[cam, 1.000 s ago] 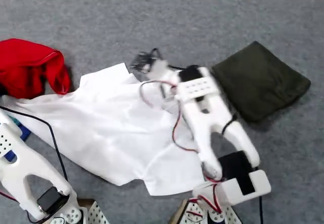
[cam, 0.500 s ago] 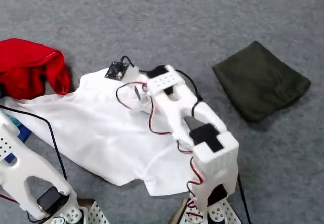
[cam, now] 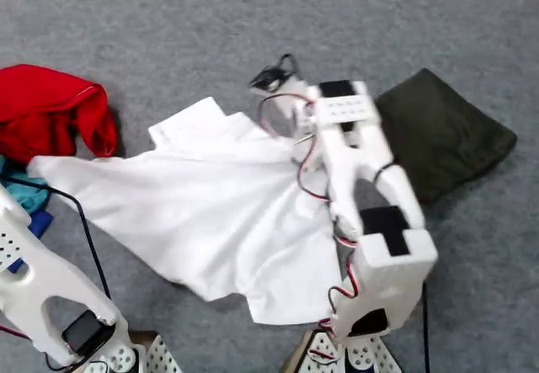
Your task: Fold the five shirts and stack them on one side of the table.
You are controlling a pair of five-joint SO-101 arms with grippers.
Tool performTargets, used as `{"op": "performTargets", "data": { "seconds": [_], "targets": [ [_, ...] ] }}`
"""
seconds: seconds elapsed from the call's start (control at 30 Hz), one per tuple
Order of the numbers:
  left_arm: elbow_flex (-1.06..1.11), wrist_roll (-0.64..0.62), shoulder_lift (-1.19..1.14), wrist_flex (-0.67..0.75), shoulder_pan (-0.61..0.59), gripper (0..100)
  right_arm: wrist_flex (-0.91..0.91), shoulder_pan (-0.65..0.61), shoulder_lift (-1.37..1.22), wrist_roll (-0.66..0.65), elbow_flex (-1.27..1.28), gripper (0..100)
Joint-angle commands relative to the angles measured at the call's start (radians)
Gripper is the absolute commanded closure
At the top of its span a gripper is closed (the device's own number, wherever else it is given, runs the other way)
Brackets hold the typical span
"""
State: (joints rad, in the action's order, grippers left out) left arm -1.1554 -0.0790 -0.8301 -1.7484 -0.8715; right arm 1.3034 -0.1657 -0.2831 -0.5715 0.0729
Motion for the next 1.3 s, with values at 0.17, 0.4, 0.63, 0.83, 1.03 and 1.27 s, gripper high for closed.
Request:
{"op": "performTargets", "data": {
  "seconds": [0.17,0.4,0.63,0.83,1.03,1.27],
  "targets": [
    [-0.002,0.003,0.068,-0.012,0.026,72,0.161,0.216,0.219,-0.144,0.054,99.5],
    [0.077,-0.02,0.071,-0.012,0.16,72,0.14,0.257,0.418,-0.361,0.349,99.5],
    [0.098,-0.107,0.073,-0.012,0.35,72,0.144,0.248,0.72,-0.58,0.622,99.4],
    [0.101,-0.107,0.157,-0.012,0.554,72,0.147,0.248,0.915,-0.597,0.674,97.5],
    [0.143,-0.101,0.156,-0.012,0.703,73,0.216,0.248,1.033,-0.597,0.645,74.0],
    [0.361,0.009,0.033,-0.011,0.717,90,0.324,0.248,1.138,-0.597,0.503,70.6]
  ]
}}
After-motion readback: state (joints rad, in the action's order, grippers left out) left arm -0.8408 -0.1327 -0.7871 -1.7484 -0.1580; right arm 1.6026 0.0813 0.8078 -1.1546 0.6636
